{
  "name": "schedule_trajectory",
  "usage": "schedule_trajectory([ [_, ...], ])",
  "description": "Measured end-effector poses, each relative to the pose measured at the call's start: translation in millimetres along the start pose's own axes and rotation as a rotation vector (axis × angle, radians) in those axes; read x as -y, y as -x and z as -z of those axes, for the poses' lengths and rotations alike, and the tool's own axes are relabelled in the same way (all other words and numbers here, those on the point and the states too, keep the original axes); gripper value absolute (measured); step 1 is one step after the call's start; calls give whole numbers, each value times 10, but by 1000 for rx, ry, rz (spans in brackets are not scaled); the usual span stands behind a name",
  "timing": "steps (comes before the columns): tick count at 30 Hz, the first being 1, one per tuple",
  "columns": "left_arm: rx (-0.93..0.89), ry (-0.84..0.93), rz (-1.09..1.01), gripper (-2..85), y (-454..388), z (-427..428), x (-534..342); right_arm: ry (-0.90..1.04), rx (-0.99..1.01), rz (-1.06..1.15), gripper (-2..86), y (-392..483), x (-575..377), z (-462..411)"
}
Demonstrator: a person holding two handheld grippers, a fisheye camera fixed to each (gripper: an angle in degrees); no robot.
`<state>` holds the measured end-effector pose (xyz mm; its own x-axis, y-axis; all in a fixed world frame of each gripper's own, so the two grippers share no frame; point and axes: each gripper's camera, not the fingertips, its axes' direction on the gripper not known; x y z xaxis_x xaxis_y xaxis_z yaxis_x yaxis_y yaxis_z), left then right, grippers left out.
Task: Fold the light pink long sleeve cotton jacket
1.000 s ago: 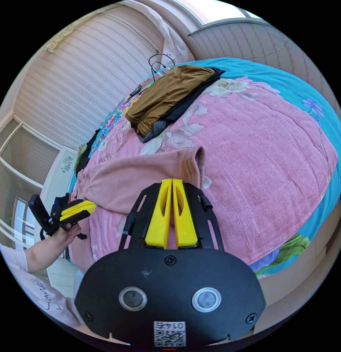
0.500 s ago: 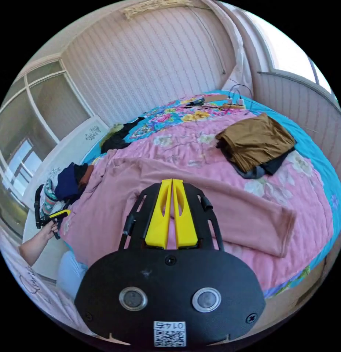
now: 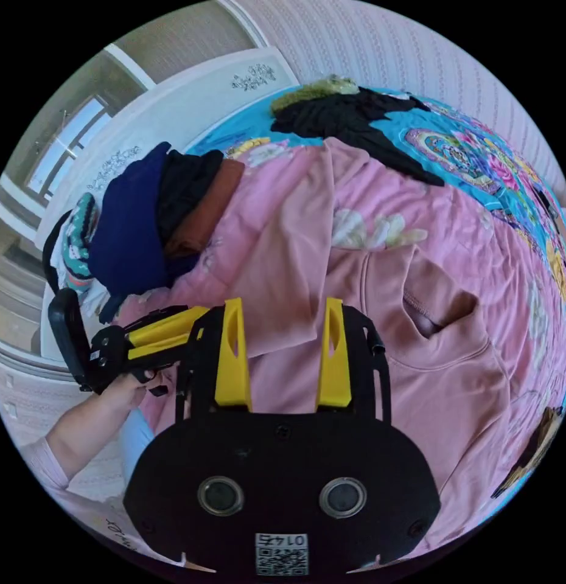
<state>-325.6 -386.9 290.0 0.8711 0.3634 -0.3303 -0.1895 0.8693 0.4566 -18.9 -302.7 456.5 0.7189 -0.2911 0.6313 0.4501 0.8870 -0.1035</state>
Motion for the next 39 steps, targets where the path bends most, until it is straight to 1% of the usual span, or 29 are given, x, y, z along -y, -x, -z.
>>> schedule_trajectory([
  [1,-61,44,10,51,106,-19,17,-3,48,-30,99,-30,36,-66],
  [2,-83,34,23,47,163,23,11,-32,74,-33,88,-30,20,-34],
  [3,-126,4,27,40,248,166,-16,-120,126,-3,71,11,-75,101],
  [4,-179,-38,1,37,278,360,-75,-187,145,31,59,79,-235,255],
  [5,-210,-62,-32,36,265,467,-119,-208,139,53,57,120,-332,324],
  [6,-261,-92,-120,36,204,658,-223,-225,112,83,52,188,-553,425],
  [7,-290,-105,-218,38,123,809,-345,-224,84,111,52,229,-772,450],
  [8,-299,-107,-255,39,91,862,-406,-204,74,123,51,232,-860,420],
  [9,-315,-97,-293,43,62,923,-515,-126,68,138,54,202,-971,291],
  [10,-294,-67,-307,48,64,944,-593,-37,52,140,59,145,-1014,134],
  [11,-264,-54,-304,49,79,954,-620,2,40,138,64,114,-1016,67],
  [12,-202,-37,-281,51,140,990,-652,51,29,120,75,51,-989,-3],
  [14,-176,-33,-243,51,266,1105,-634,56,60,119,90,-19,-886,47],
  [18,-185,-89,-202,50,466,1422,-314,-80,21,80,99,-220,-482,314],
  [21,-102,-138,-145,52,498,1424,48,-154,15,7,138,-404,-117,347],
  [23,-168,-125,-53,64,588,1267,278,-172,26,-35,151,-493,53,285],
  [24,-261,-79,32,78,673,1102,423,-165,57,-59,151,-545,137,203],
  [25,-353,-32,108,86,744,928,530,-138,93,-75,138,-590,203,91],
  [26,-384,-16,136,87,766,853,565,-121,109,-84,132,-612,228,33],
  [27,-429,17,190,80,783,741,597,-96,161,-91,104,-641,261,-61],
  [28,-482,14,200,66,759,708,594,-98,211,-79,82,-646,271,-99],
  [29,-488,5,191,53,739,722,583,-105,214,-81,75,-645,272,-100],
  [32,-431,-54,101,3,700,1016,475,-116,160,-40,57,-528,296,-18],
  [34,-406,-186,21,-6,743,1547,267,-138,141,32,48,-325,334,124],
  [35,-397,-220,-4,-7,750,1711,194,-151,143,55,45,-257,339,171],
  [37,-327,-336,-106,-9,733,2366,-244,-187,198,181,34,78,338,350],
  [38,-309,-373,-127,-10,722,2523,-401,-191,214,212,32,173,334,385],
  [39,-272,-427,-151,-10,697,2813,-740,-193,244,282,29,387,321,435],
])
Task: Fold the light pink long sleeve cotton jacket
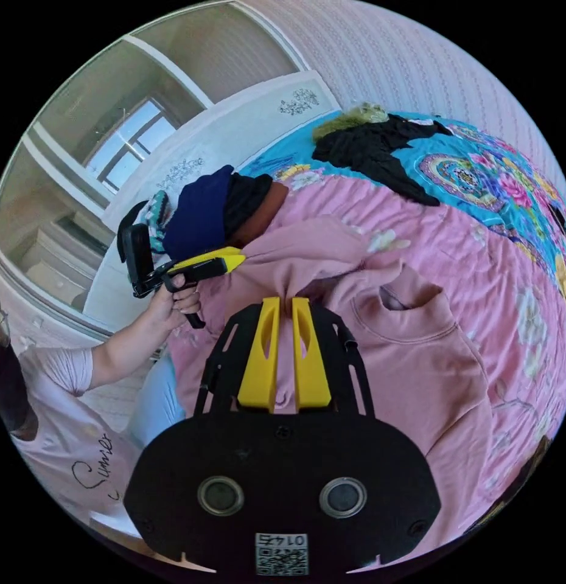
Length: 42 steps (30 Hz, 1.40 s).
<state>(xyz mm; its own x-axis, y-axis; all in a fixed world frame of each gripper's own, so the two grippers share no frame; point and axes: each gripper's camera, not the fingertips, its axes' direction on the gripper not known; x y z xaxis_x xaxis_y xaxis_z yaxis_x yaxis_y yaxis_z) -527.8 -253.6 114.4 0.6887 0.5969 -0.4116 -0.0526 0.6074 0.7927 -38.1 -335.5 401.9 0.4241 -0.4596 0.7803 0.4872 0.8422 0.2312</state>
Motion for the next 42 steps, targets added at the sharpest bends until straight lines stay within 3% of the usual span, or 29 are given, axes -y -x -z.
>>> schedule_trajectory([
  [5,200,-110,-51,-10,-737,1383,-1008,113,191,315,23,1056,132,-401],
  [8,318,20,31,-10,-1009,1810,-1699,325,224,396,26,1475,15,-1012],
  [10,446,197,123,-10,-1040,1920,-2133,497,190,355,32,1496,-159,-1507],
  [12,507,256,183,-9,-1056,2091,-2297,555,208,316,42,1449,-250,-1633],
  [17,551,186,171,-3,-1010,2591,-2349,381,121,182,78,1124,-290,-1175],
  [23,479,80,88,72,-580,2525,-1956,171,-113,-169,139,308,-397,-659],
  [26,574,184,89,81,-370,2168,-1941,154,-220,-341,161,-130,-517,-695],
  [28,529,315,202,76,-151,1894,-2111,144,-140,-434,160,-401,-569,-835],
  [32,459,239,253,25,-230,2245,-2178,96,-34,-422,77,-516,-442,-958],
  [34,478,88,307,10,-353,2735,-2232,55,-9,-342,28,-426,-208,-899],
  [39,583,-247,347,1,-643,3830,-2331,-4,-15,-220,12,-258,461,-828],
  [42,715,-314,322,0,-699,4132,-2326,40,-12,-220,11,-333,841,-1067],
])
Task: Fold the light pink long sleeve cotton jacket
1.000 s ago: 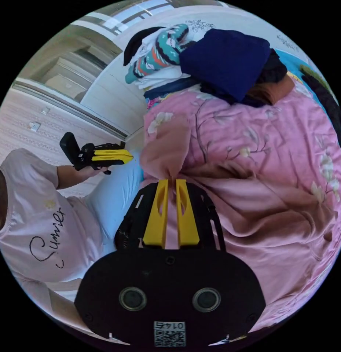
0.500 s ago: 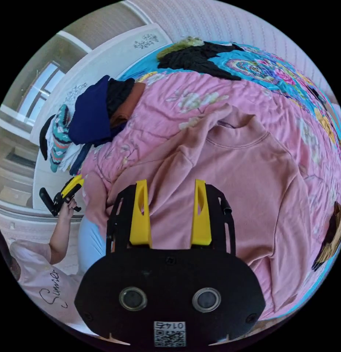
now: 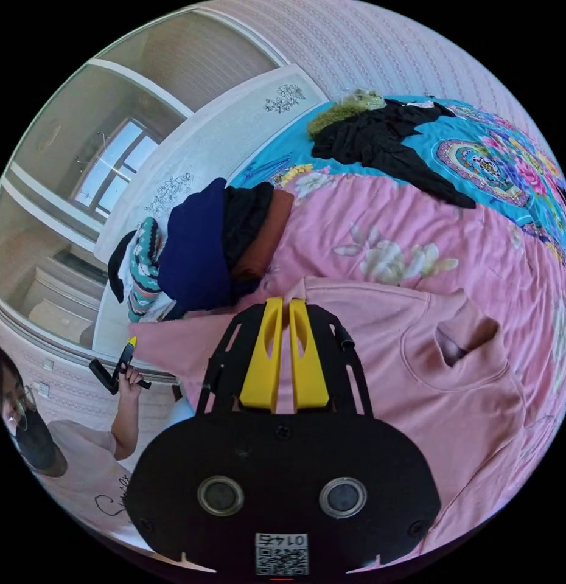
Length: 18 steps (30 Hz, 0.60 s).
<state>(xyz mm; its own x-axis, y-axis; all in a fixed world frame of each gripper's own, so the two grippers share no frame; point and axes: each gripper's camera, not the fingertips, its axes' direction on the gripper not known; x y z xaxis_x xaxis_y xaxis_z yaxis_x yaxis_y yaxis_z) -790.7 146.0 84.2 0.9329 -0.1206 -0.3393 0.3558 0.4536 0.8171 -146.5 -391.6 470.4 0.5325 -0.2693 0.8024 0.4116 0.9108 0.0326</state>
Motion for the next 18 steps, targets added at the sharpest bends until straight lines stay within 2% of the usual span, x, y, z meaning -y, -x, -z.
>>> schedule_trajectory([
  [3,89,4,-62,2,-26,-103,73,99,-106,-56,14,-90,237,-412],
  [6,243,68,-157,4,-167,-394,47,176,-122,-183,24,-318,254,-787],
  [8,303,105,-211,5,-247,-520,16,151,-79,-249,38,-397,190,-819],
  [10,290,93,-227,7,-297,-506,2,30,-28,-144,77,-233,65,-606],
  [15,217,47,-232,9,-398,-199,-6,-42,-120,107,98,288,-241,-211],
  [18,139,-13,-278,10,-576,119,-36,-57,-31,170,96,506,-492,-69],
])
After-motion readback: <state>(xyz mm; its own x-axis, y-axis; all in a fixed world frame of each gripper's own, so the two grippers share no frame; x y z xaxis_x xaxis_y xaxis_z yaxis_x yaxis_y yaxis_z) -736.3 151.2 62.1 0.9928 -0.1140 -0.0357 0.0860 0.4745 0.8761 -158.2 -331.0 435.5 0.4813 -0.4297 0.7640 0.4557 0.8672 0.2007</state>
